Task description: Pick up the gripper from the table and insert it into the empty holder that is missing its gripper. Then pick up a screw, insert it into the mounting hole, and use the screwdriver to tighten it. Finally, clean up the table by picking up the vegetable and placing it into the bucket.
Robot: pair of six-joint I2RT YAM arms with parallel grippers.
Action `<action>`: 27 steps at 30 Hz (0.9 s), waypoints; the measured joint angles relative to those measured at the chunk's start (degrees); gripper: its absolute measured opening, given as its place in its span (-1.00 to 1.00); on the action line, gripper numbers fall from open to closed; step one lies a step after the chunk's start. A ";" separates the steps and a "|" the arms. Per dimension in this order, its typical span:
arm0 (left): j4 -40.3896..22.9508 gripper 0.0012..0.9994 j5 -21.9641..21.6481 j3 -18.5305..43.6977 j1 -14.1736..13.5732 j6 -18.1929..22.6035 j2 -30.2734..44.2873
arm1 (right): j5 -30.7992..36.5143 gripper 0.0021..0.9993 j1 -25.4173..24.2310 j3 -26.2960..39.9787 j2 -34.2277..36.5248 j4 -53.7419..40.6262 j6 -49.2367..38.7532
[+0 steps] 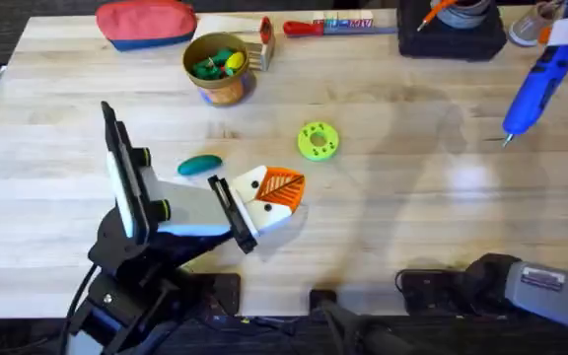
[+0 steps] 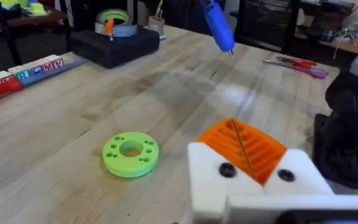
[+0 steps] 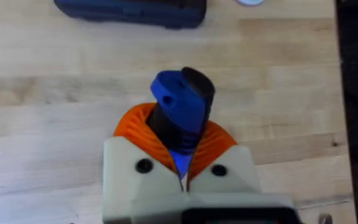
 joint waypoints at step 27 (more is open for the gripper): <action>-0.02 -0.97 -0.01 0.00 0.00 0.01 -0.02 | -3.04 -0.99 33.31 -29.31 -42.25 17.91 12.59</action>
